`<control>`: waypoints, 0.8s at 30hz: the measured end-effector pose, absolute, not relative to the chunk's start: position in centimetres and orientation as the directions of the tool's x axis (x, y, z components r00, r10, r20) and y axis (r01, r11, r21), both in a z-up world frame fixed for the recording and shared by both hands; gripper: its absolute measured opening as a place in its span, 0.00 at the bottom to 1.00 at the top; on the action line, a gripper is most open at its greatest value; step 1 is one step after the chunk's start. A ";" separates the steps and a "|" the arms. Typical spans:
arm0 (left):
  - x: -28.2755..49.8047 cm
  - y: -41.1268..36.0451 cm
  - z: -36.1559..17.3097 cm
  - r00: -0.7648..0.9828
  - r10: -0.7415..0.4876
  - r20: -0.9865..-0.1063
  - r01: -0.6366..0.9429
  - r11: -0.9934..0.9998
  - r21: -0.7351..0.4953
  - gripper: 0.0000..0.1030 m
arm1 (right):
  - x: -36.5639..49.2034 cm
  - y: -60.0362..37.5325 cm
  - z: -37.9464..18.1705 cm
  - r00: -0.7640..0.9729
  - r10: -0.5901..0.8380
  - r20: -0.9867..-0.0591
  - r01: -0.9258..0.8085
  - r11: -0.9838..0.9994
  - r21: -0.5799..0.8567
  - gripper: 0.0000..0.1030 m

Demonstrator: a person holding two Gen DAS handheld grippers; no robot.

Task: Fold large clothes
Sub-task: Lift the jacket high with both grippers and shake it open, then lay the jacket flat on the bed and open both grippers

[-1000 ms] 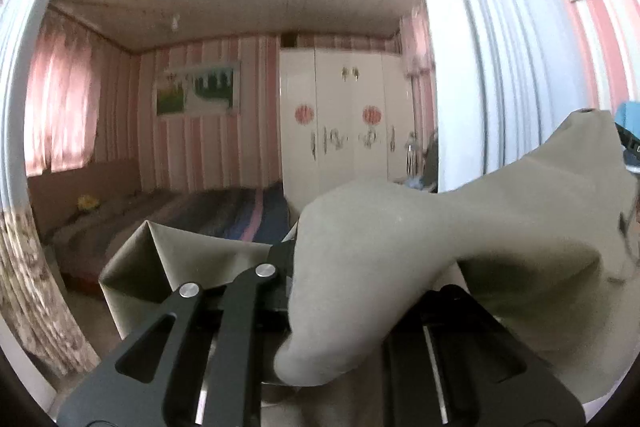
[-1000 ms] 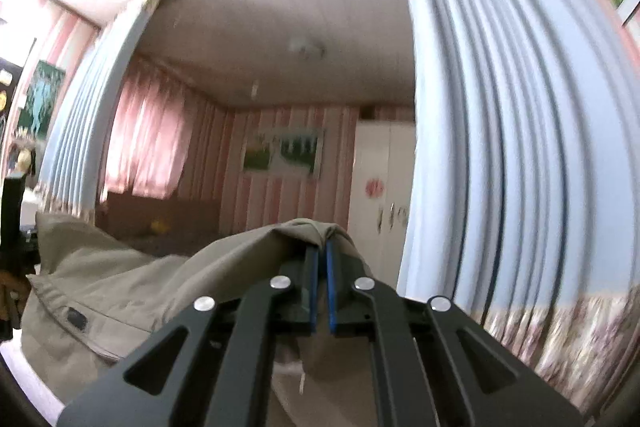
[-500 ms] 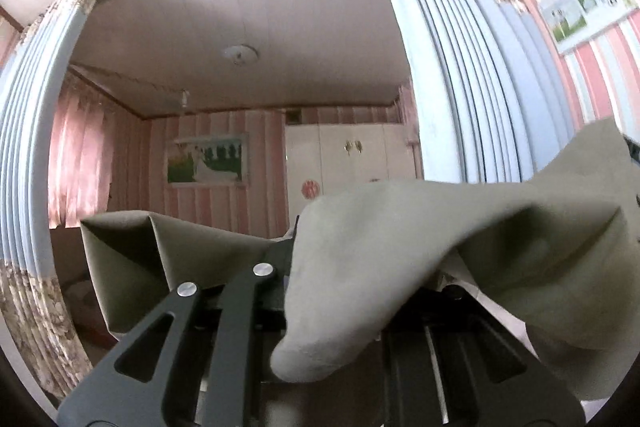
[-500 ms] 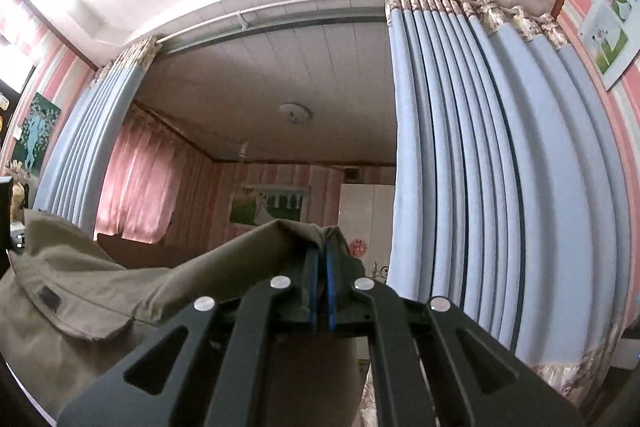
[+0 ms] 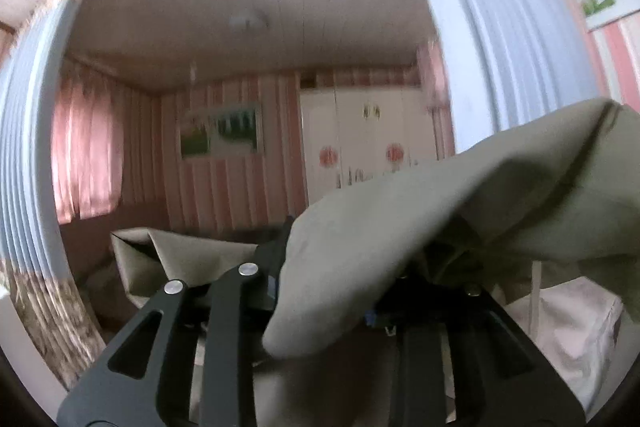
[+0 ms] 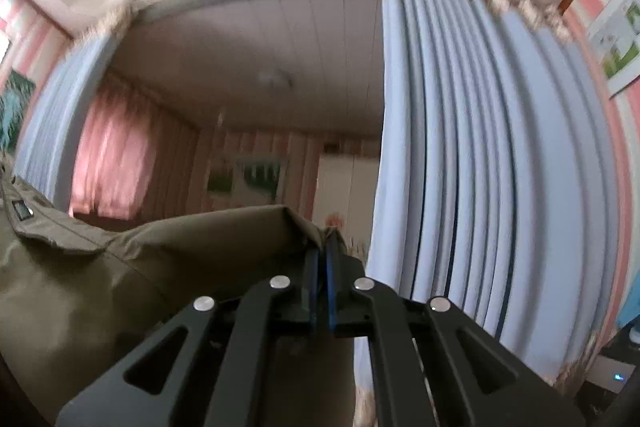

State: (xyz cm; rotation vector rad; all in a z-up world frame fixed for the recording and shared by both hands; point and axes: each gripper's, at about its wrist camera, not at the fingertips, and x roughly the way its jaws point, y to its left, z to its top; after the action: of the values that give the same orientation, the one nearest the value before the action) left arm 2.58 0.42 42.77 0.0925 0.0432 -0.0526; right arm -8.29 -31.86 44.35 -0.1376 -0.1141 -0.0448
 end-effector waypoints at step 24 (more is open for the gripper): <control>32.9 0.7 6.8 0.788 0.005 -0.615 0.073 0.992 0.100 0.97 | 23.1 -39.5 8.0 0.854 -0.123 -0.505 0.059 0.988 -0.141 0.84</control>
State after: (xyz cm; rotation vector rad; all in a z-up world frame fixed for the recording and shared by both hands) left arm 32.93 0.69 6.84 0.1211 0.6623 -0.0366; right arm 23.07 -39.46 8.01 -0.1223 0.5388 -0.0956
